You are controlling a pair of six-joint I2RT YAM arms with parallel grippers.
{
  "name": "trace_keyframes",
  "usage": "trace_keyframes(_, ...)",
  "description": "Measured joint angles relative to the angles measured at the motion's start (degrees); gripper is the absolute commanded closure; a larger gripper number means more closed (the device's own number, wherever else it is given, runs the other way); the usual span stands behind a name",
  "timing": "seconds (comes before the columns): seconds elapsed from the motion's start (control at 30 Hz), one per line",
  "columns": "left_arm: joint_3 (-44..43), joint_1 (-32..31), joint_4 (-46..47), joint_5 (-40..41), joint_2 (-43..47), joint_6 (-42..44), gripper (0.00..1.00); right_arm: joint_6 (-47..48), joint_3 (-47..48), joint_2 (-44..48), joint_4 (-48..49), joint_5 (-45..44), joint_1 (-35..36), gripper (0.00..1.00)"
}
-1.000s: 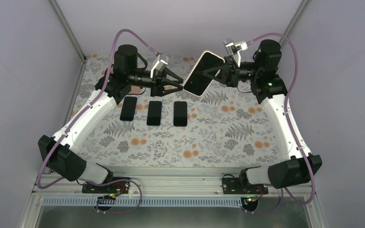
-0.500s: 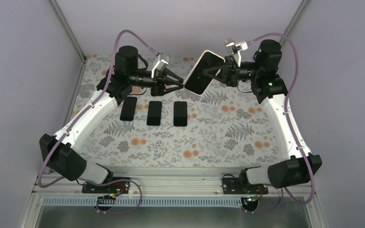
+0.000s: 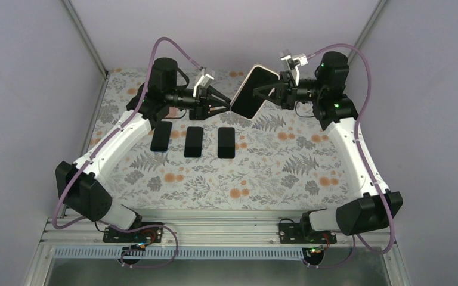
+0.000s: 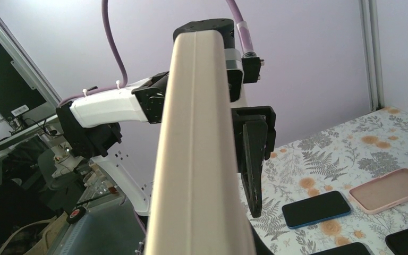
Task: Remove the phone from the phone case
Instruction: Remove the phone case from the phone.
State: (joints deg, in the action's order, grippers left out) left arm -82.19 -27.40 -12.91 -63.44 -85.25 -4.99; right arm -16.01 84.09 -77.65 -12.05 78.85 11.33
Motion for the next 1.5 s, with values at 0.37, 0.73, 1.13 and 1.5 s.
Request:
trace_keyframes(0.37,-0.85,-0.07,-2.43,-4.04,-1.64,-0.35,0.75,3.43,-2.73,-0.11,-0.76,-0.04,2.32,0.96)
trace_keyframes(0.73,-3.52,-0.87,-9.03,-5.42,-2.4,3.13,0.75,8.44,-5.35,-0.07,-4.44,1.18,4.42,0.96)
trace_keyframes(1.13,-6.4,-1.99,-16.98,-4.52,-3.56,7.41,0.75,13.7,-6.43,-0.09,-10.29,0.94,6.1,0.96)
trace_keyframes(1.5,-7.91,-2.91,-24.55,-4.5,-5.29,11.37,0.76,12.07,-9.88,-0.79,-9.88,2.47,7.19,0.96)
